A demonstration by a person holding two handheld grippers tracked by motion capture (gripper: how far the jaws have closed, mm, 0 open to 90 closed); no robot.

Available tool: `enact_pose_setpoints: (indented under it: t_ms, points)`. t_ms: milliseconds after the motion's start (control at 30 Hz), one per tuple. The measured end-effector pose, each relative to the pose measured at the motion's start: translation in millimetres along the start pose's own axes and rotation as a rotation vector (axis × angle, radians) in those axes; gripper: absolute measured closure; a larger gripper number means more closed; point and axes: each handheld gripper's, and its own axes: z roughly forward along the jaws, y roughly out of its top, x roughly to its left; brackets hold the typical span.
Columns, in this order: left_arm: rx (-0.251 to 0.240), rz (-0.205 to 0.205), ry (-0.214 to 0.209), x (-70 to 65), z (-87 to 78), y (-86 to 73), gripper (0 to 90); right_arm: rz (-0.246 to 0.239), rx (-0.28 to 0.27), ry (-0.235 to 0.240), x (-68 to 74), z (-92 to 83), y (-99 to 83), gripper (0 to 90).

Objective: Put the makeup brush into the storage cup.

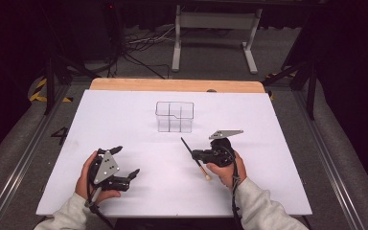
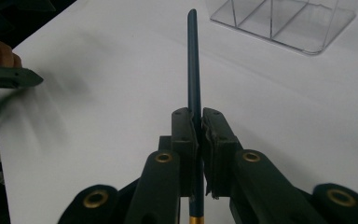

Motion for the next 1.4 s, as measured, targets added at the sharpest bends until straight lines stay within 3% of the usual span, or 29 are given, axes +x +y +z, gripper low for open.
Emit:
enact_pose_setpoints:
  t_ms: [67, 100, 300, 333, 367, 400, 467, 567, 733, 767, 833, 1000, 1033, 1167, 1400]
  points:
    - [0.003, 0.067, 0.012, -5.7, 5.0, 5.7, 11.2, 0.02, -0.006, 0.016, -1.5, 0.3, 2.3, 84.8]
    - [-0.005, 0.133, 0.02, -11.0, 9.3, 10.5, 11.6, 0.028, -0.008, 0.021, -2.1, 0.7, 3.6, 84.7]
    - [-0.016, 0.339, 0.018, -33.9, 31.1, 28.4, 15.5, 0.081, -0.022, 0.058, -3.7, 4.4, 12.9, 84.8]
    - [-0.016, 0.339, 0.018, -33.9, 31.1, 28.4, 17.2, 0.081, -0.022, 0.058, -3.7, 4.4, 12.9, 84.8]
    - [-0.032, 0.395, 0.011, -43.2, 39.0, 33.7, 18.8, 0.093, -0.028, 0.064, -3.7, 6.1, 16.3, 84.8]
    - [-0.032, 0.395, 0.011, -43.2, 39.0, 33.7, 19.4, 0.093, -0.028, 0.064, -3.7, 6.1, 16.3, 84.8]
    - [-0.051, 0.453, 0.024, -51.5, 45.5, 37.8, 20.9, 0.107, -0.03, 0.073, -2.7, 7.4, 19.1, 84.8]
    - [-0.072, 0.562, 0.058, -65.6, 57.3, 44.4, 24.6, 0.126, -0.032, 0.09, -0.7, 9.8, 23.7, 84.8]
    - [-0.096, 0.785, 0.172, -86.7, 71.6, 49.1, 31.3, 0.155, -0.032, 0.111, 2.9, 14.6, 30.9, 84.7]
    - [-0.096, 0.785, 0.172, -86.7, 71.6, 49.1, 32.9, 0.155, -0.032, 0.111, 2.9, 14.6, 30.9, 84.7]
    - [-0.095, 0.855, 0.209, -90.9, 76.4, 50.3, 34.6, 0.161, -0.026, 0.113, 4.1, 16.9, 31.6, 84.8]
    - [-0.128, 0.995, 0.255, -100.2, 83.4, 52.1, 47.1, 0.188, -0.013, 0.123, 6.7, 23.4, 30.4, 84.7]
    - [-0.137, 1.0, 0.252, -101.6, 85.0, 51.9, 47.9, 0.194, -0.006, 0.125, 7.3, 24.4, 30.2, 84.7]
    - [-0.135, 1.091, 0.256, -108.4, 90.3, 52.4, 55.1, 0.203, 0.004, 0.124, 8.3, 28.4, 29.8, 84.7]
    - [-0.112, 1.173, 0.268, -115.6, 95.5, 48.7, 75.8, 0.211, 0.018, 0.114, 8.8, 33.5, 29.3, 84.7]
